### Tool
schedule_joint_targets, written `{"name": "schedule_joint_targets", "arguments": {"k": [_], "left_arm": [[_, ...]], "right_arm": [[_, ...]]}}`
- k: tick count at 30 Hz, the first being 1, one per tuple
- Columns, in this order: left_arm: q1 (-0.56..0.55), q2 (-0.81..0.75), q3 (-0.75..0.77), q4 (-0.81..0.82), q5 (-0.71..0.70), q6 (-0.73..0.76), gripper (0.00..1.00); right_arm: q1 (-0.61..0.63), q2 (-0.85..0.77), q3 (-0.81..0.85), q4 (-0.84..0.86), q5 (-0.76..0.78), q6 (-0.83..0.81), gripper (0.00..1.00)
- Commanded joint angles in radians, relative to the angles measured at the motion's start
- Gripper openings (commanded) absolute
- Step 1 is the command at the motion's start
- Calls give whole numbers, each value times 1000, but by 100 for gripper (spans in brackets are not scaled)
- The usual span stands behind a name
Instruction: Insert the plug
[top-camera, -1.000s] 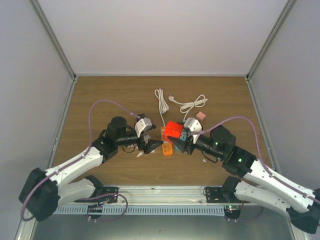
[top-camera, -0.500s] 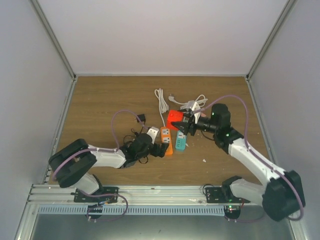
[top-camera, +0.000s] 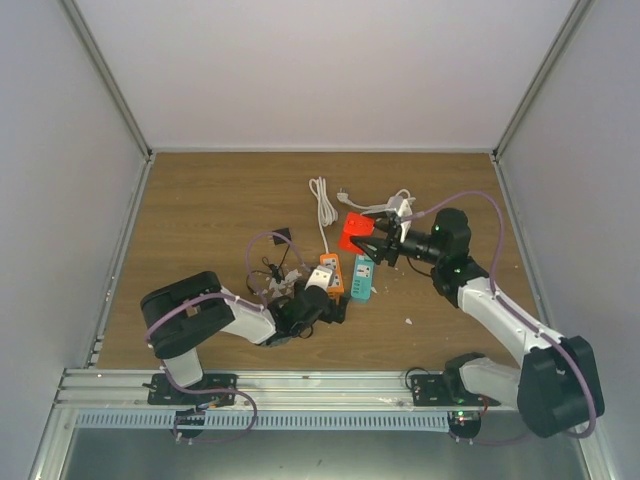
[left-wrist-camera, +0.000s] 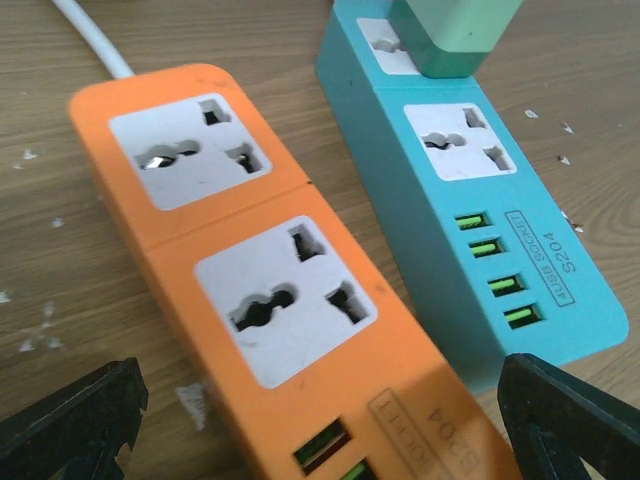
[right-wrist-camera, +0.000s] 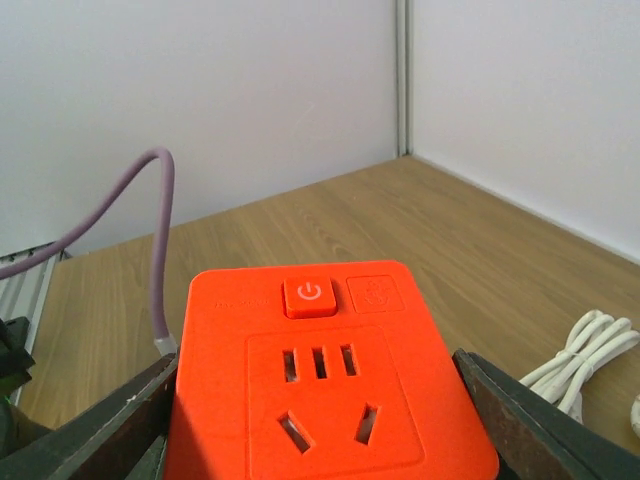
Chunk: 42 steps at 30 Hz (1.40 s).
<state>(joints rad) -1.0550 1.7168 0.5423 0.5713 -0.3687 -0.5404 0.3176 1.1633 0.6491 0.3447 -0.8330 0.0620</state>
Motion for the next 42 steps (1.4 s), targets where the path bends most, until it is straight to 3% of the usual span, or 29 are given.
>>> {"name": "schedule_joint_targets", "arguments": {"k": [1,7,13,18,25,28,30,35,42], "left_arm": [[-31,59,34,72,-94,-36,99],[-59,63,32,54,-121,-33,98],[-62,-9,-28,11,-120,-31,88],[-62,-106,-132,49,33,61,85],[-63,-193,-208,10,188,156,83],[-63,-229,-248,0,147,150,86],[-63,-256,-263,-6,91,134,99],[-63,-283,-303,126,72,166,99],[-63,-174,-191,106,-1,182,99]], "right_arm": [[-5,-46,-55,135,35,44,0],[-5,-18,-115,187,118,48,0],[59,42,-118,183,194,-8,0],[112,32,-143,208,273,-37,1],[148,22,-218,277,271,-92,0],[160,65,-245,329,271,-113,0],[160,105,-247,361,269,-118,1],[162,176,-226,407,240,-114,0],[173,182,-230,426,224,-113,1]]}}
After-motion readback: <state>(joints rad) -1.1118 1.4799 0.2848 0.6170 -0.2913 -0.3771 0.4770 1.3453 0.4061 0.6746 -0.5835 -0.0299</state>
